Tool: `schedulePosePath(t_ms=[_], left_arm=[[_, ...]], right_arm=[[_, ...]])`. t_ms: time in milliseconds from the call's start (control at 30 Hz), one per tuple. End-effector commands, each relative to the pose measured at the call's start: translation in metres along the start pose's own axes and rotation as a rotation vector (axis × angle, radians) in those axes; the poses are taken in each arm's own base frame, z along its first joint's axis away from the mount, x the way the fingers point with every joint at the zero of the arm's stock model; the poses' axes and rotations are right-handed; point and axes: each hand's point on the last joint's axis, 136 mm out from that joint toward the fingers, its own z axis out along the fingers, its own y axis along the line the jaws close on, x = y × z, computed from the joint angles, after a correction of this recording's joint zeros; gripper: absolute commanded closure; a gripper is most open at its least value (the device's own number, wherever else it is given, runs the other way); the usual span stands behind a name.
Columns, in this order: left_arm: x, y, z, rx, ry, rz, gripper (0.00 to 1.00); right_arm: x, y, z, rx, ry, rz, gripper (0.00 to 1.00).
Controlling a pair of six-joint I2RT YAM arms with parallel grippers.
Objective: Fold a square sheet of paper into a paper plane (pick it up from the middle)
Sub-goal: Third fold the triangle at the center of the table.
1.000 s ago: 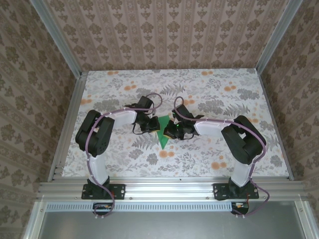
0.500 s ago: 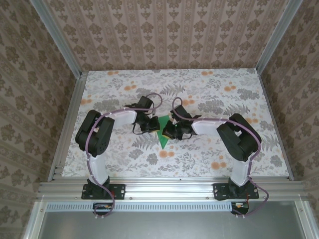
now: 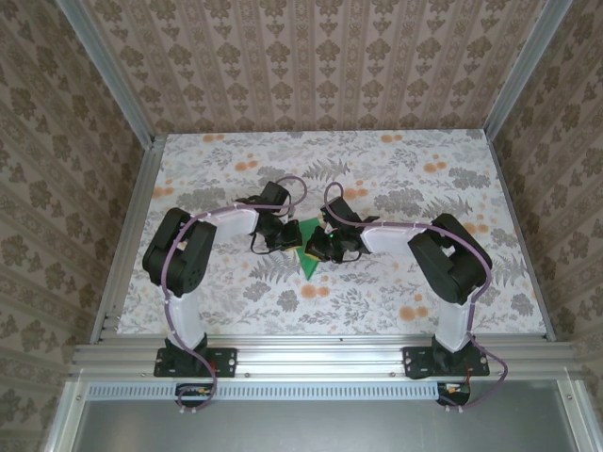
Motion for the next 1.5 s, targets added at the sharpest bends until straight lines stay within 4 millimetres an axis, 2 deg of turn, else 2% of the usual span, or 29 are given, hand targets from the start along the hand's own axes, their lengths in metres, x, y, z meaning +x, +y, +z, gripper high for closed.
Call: schedulePosePath(t_ms=[0,1367,1467], left_arm=[[0.012,0.013,0.010,-0.049,0.047,0.000,0.90],[0.013,0.012,0.009,-0.045,0.047,0.003,0.91],[0.013,0.011,0.007,-0.040,0.043,0.002,0.91]], right_arm=[[-0.001,-0.001,0.007,0.020,0.005,-0.004,0.90],[-0.007,-0.022,0.010,0.101,-0.040,0.040,0.84],[-0.007,-0.022,0.011,0.102,-0.039,0.045,0.80]])
